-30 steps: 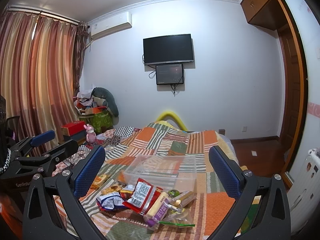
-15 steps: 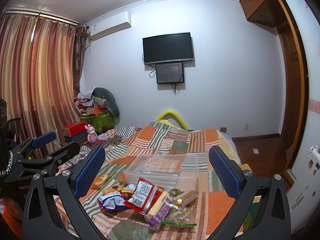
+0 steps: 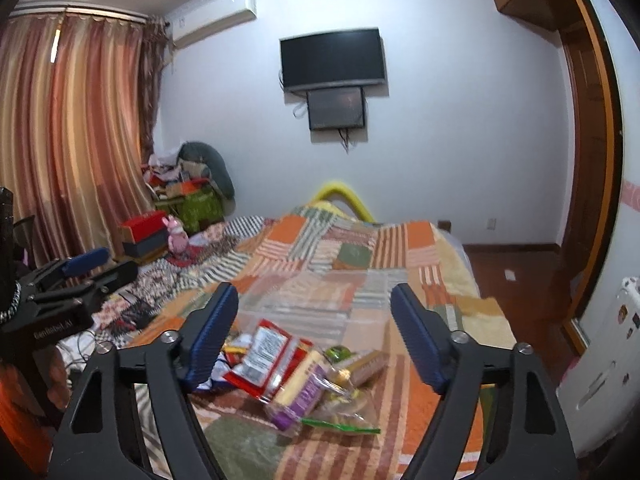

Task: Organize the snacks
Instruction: 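Grasp the white-blue chip bag with left tool while right tool grasps gold-striped biscuit pack, then lower the chip bag into the clear box with left tool while right tool drops the biscuit pack in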

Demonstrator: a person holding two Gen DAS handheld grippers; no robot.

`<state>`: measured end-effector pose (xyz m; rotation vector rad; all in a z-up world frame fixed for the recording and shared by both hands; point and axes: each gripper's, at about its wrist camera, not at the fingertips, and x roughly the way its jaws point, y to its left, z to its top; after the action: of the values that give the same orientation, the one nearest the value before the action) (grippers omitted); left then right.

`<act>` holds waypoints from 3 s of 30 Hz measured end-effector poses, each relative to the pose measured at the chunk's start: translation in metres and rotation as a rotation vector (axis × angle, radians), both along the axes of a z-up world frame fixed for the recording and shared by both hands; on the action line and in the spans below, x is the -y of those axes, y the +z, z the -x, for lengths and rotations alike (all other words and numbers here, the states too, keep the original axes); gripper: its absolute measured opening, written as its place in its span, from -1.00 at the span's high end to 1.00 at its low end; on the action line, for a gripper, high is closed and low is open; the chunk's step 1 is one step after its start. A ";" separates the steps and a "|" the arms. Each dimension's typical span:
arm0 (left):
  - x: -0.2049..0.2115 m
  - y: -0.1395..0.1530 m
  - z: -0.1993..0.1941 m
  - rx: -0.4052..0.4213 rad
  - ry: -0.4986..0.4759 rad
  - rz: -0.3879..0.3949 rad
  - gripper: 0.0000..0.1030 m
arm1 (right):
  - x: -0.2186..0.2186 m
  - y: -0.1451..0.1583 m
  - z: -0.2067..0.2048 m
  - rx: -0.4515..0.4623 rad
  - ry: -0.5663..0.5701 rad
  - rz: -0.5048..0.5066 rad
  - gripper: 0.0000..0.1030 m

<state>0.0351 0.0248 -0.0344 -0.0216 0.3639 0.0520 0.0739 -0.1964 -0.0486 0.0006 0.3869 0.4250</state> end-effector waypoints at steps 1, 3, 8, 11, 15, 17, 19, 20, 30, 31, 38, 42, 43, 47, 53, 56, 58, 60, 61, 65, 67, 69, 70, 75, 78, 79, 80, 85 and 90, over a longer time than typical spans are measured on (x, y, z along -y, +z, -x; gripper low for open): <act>-0.005 -0.005 -0.004 -0.016 0.013 -0.011 -0.49 | 0.002 -0.003 -0.004 -0.016 -0.006 0.003 -0.38; -0.014 -0.015 -0.013 -0.058 0.031 -0.025 -0.44 | 0.008 -0.011 -0.012 -0.050 -0.019 0.010 -0.33; -0.036 -0.048 -0.036 -0.176 0.047 -0.040 -0.35 | 0.016 -0.029 -0.031 -0.135 -0.054 0.036 -0.28; -0.044 -0.072 -0.051 -0.248 0.036 -0.030 -0.35 | 0.019 -0.042 -0.043 -0.183 -0.069 0.047 -0.25; -0.049 -0.103 -0.072 -0.347 0.008 0.017 -0.36 | 0.022 -0.056 -0.060 -0.253 -0.071 0.042 -0.24; -0.049 -0.118 -0.082 -0.392 -0.011 0.034 -0.36 | 0.022 -0.063 -0.065 -0.286 -0.072 0.041 -0.24; -0.048 -0.132 -0.091 -0.426 -0.026 0.034 -0.36 | 0.022 -0.069 -0.071 -0.312 -0.068 0.038 -0.24; -0.047 -0.137 -0.093 -0.439 -0.033 0.034 -0.36 | 0.021 -0.072 -0.074 -0.330 -0.064 0.036 -0.24; -0.038 -0.177 -0.116 -0.567 -0.135 0.103 -0.56 | 0.001 -0.094 -0.105 -0.444 -0.008 0.028 -0.24; -0.037 -0.181 -0.118 -0.580 -0.145 0.114 -0.60 | -0.001 -0.097 -0.106 -0.451 0.000 0.036 -0.24; -0.022 -0.198 -0.117 -0.628 -0.170 0.108 -0.68 | -0.008 -0.107 -0.107 -0.483 0.026 0.074 -0.32; -0.014 -0.201 -0.113 -0.627 -0.178 0.104 -0.68 | 0.002 -0.109 -0.104 -0.491 -0.005 0.096 -0.32; -0.014 -0.201 -0.112 -0.623 -0.174 0.107 -0.68 | 0.005 -0.109 -0.103 -0.490 -0.019 0.103 -0.32; -0.015 -0.200 -0.112 -0.617 -0.158 0.148 -0.51 | 0.024 -0.106 -0.101 -0.495 -0.067 0.089 -0.30; -0.022 -0.201 -0.115 -0.613 -0.154 0.172 -0.37 | 0.021 -0.107 -0.110 -0.501 -0.048 0.118 -0.12; -0.023 -0.201 -0.116 -0.608 -0.149 0.171 -0.34 | 0.011 -0.114 -0.120 -0.517 -0.017 0.147 0.00; -0.023 -0.201 -0.116 -0.604 -0.151 0.167 -0.31 | 0.006 -0.121 -0.128 -0.538 -0.002 0.165 0.14; -0.024 -0.200 -0.115 -0.599 -0.150 0.159 -0.27 | 0.004 -0.125 -0.130 -0.546 0.008 0.166 0.22; -0.024 -0.199 -0.115 -0.597 -0.148 0.154 -0.25 | 0.004 -0.126 -0.130 -0.541 0.006 0.164 0.26; -0.022 -0.194 -0.113 -0.589 -0.135 0.137 -0.24 | 0.009 -0.122 -0.122 -0.531 -0.003 0.144 0.28; -0.022 -0.190 -0.110 -0.579 -0.123 0.133 -0.24 | 0.013 -0.120 -0.119 -0.529 -0.012 0.135 0.29; -0.022 -0.185 -0.108 -0.569 -0.118 0.131 -0.24 | 0.018 -0.115 -0.115 -0.525 -0.022 0.122 0.29; -0.022 -0.181 -0.106 -0.561 -0.115 0.131 -0.24 | 0.020 -0.113 -0.113 -0.521 -0.024 0.113 0.29; -0.025 -0.158 -0.095 -0.508 -0.099 0.119 -0.24 | 0.029 -0.091 -0.099 -0.463 -0.038 0.091 0.29; -0.028 -0.141 -0.092 -0.471 -0.090 0.122 -0.24 | 0.032 -0.079 -0.096 -0.430 -0.040 0.077 0.29; -0.029 -0.135 -0.092 -0.454 -0.087 0.121 -0.24 | 0.033 -0.075 -0.095 -0.418 -0.040 0.072 0.29; -0.030 -0.130 -0.093 -0.440 -0.087 0.122 -0.24 | 0.033 -0.070 -0.095 -0.403 -0.038 0.066 0.29; -0.030 -0.103 -0.105 -0.380 -0.090 0.127 -0.24 | 0.028 -0.054 -0.099 -0.349 -0.028 0.053 0.29; -0.029 -0.086 -0.123 -0.333 -0.099 0.118 -0.24 | 0.016 -0.046 -0.111 -0.310 -0.022 0.050 0.29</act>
<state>0.1580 0.0537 -0.1203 -0.1126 0.7000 -0.0648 0.1850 -0.2128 -0.0949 0.0219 0.7026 0.3943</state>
